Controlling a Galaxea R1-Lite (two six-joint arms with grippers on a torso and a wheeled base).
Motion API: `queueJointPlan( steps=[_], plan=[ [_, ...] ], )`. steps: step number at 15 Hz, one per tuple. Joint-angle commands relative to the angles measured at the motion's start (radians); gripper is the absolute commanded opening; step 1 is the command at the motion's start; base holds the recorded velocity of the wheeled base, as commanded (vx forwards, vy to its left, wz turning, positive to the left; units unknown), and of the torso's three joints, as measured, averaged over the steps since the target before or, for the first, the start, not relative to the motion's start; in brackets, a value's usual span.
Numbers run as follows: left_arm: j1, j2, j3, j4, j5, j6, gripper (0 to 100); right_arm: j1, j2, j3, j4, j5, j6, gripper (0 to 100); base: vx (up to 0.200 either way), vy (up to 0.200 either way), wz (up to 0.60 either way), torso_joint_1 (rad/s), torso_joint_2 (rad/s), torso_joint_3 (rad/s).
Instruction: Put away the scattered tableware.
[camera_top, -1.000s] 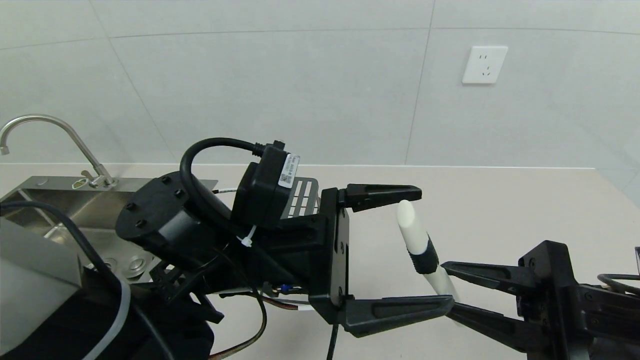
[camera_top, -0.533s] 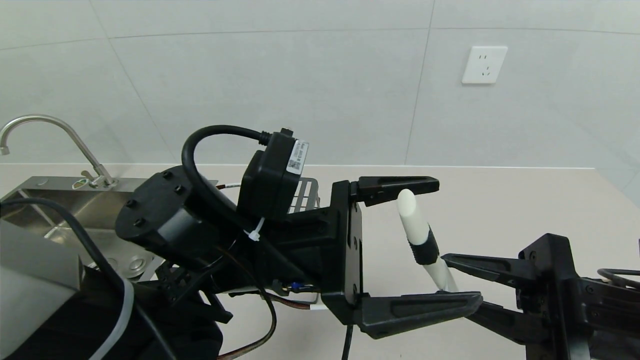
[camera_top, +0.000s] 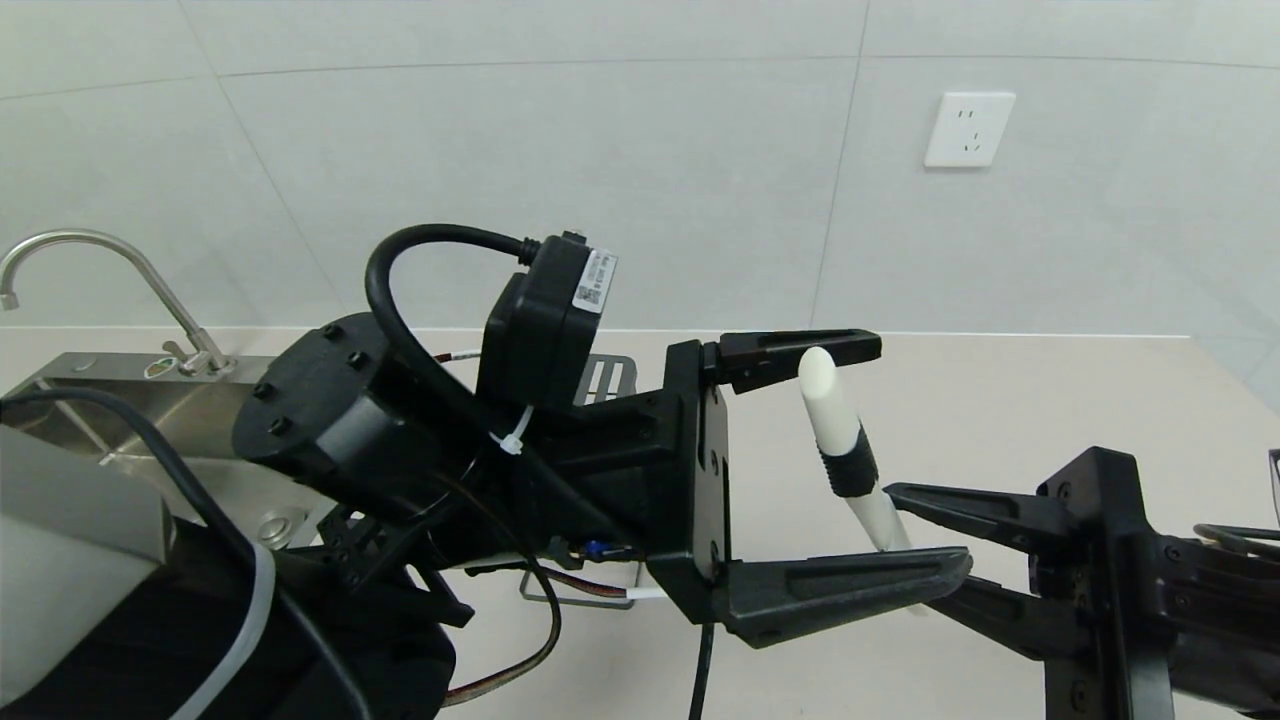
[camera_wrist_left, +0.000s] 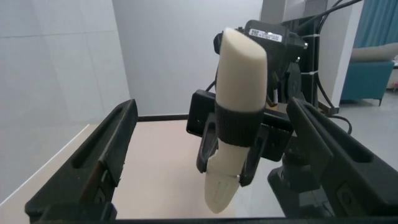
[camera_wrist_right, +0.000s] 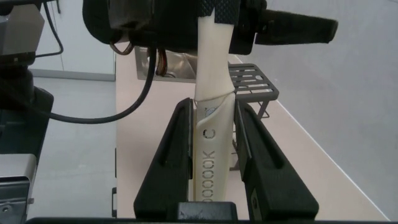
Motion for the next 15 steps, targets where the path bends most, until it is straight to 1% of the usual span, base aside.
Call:
queueJointPlan(
  steps=[1,8,9,14,15],
  plan=[
    [-0.001,0.000,-0.003,-0.001,0.000,-0.001,100,-0.005,0.005,-0.002,0.000,0.001,-0.001,0,0.000,0.000,0.00,0.000,0.00,0.000],
    [0.001,0.006,-0.004,-0.001,0.000,0.000,100,-0.005,0.008,-0.022,0.000,0.001,0.001,0,0.000,0.000,0.00,0.000,0.00,0.000],
    [-0.001,0.006,-0.004,-0.001,0.000,0.000,0,-0.003,0.009,-0.022,0.000,0.001,-0.001,0,0.000,0.000,0.00,0.000,0.00,0.000],
    [-0.001,0.005,-0.016,-0.001,0.000,0.002,0,-0.003,0.023,-0.024,-0.002,0.002,-0.001,0,0.000,0.000,0.00,0.000,0.00,0.000],
    [-0.001,0.005,-0.021,-0.001,0.002,0.002,0,-0.003,0.022,-0.024,-0.002,0.002,-0.001,100,0.000,0.000,0.00,0.000,0.00,0.000]
  ],
)
